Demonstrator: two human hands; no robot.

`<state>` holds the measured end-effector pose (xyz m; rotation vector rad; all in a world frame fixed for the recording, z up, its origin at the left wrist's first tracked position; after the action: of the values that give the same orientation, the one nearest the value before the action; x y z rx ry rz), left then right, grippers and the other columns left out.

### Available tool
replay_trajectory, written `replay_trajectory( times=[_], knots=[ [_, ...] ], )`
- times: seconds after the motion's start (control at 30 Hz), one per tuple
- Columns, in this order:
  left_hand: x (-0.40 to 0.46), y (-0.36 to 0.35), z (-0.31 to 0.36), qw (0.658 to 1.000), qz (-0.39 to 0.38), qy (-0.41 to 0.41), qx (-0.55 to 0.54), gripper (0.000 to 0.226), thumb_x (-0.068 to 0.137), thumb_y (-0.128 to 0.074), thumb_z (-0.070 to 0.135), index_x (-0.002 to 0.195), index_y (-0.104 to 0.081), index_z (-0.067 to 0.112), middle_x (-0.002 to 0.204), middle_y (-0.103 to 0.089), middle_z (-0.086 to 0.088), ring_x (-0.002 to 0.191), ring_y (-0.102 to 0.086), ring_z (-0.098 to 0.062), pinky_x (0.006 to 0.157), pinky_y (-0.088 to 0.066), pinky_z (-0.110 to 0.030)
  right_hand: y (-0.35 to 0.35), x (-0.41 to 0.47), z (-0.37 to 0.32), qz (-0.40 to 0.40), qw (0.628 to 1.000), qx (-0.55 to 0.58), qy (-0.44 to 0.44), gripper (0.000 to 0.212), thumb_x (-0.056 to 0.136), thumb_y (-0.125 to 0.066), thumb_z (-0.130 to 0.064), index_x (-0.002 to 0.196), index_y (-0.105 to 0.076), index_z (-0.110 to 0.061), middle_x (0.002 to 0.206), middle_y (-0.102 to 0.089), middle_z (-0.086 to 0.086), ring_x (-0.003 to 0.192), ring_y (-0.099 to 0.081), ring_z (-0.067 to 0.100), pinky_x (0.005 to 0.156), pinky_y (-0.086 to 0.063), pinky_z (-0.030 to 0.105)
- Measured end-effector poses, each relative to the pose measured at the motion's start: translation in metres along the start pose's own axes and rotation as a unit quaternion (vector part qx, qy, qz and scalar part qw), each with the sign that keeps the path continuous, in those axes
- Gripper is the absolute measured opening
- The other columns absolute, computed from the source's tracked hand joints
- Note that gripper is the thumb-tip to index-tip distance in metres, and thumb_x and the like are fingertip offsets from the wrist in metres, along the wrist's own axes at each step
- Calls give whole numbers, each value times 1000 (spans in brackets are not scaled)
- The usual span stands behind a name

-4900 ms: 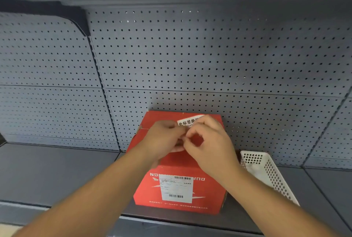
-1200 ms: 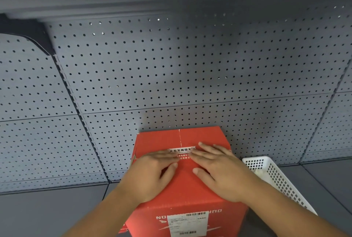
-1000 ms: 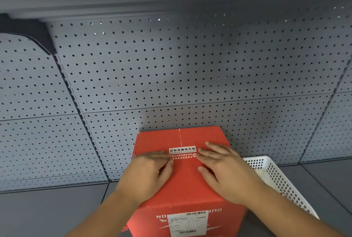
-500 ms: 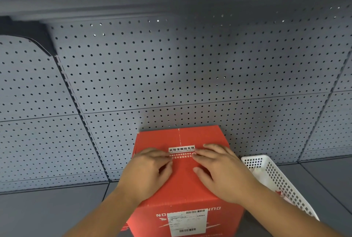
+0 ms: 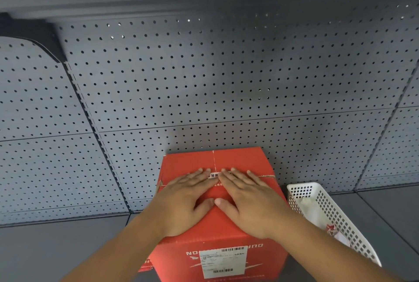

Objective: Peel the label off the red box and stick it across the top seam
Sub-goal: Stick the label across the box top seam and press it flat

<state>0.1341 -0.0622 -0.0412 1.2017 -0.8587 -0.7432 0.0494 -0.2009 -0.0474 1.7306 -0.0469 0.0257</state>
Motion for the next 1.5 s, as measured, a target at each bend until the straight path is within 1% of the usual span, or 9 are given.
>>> replay_trajectory(
  times=[0.13,0.27,0.4,0.5,0.7,0.97,1.2,1.4,1.5],
  knots=[
    [-3,-1,-7,998,50,28,20,59,101,-32,58,157,-31,39,166,-24,16,153,-15,-2,117,4,-18,0,0,1,23,1000,-4,-11,75,97,-9,-68,161,-9,-28,170,-8,-11,154,2,6,126,0,39],
    [-4,0,-11,996,76,51,19,62,97,-29,54,151,-47,30,158,-44,12,149,-32,-5,124,-16,-28,4,-1,3,77,996,0,-34,72,99,-17,-63,159,-26,-23,166,-26,-6,154,-12,10,125,-2,35],
    [-7,1,-17,992,104,70,11,56,94,-37,49,137,-65,27,143,-63,6,138,-52,-12,118,-36,-37,9,-7,3,107,993,-10,-55,69,100,-22,-58,155,-36,-19,162,-38,-3,152,-23,15,123,-6,34],
    [-11,3,-21,990,120,75,0,45,93,-46,48,123,-74,28,131,-72,3,127,-63,-16,110,-48,-43,11,-11,3,119,989,-37,-76,66,99,-26,-54,150,-45,-17,155,-49,-1,148,-33,20,121,-20,38],
    [-15,9,-15,987,145,63,-4,30,92,-57,45,106,-81,31,116,-78,3,111,-71,-15,98,-57,-44,14,-21,13,130,988,-52,-64,51,97,-38,-47,130,-68,-22,132,-70,4,128,-57,27,107,-44,47],
    [-21,19,0,985,152,71,36,29,93,-59,41,88,-83,26,104,-81,5,99,-76,-14,85,-62,-43,19,-29,18,132,988,-64,-56,45,92,-42,-41,110,-78,-20,114,-77,8,113,-66,31,97,-54,48],
    [-23,19,11,983,126,86,106,28,94,-53,38,93,-78,25,106,-80,7,92,-76,-20,78,-61,-41,27,-40,13,122,989,-73,-34,44,90,-44,-46,103,-76,-20,112,-76,2,109,-65,29,95,-53,51],
    [-45,25,27,975,159,125,91,31,93,-50,39,113,-72,27,113,-76,9,98,-70,-21,84,-58,-41,31,-61,8,136,990,-40,-13,47,97,-38,-52,129,-62,-27,140,-60,-5,131,-50,22,109,-38,45],
    [-56,31,36,970,171,148,85,38,94,-49,45,123,-65,28,122,-69,8,105,-66,-24,84,-58,-43,32,-74,-2,146,988,-34,-23,48,98,-37,-53,135,-55,-28,145,-54,-5,133,-47,23,108,-38,46]
  ],
)
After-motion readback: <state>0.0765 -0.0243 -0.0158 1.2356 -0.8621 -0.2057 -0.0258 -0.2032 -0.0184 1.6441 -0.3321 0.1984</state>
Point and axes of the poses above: each hand's wrist, its own x-axis towards the middle knuckle, its own y-axis out of the back of the hand, z = x × y, the point moved 6 cm from there along x, towards the middle knuckle
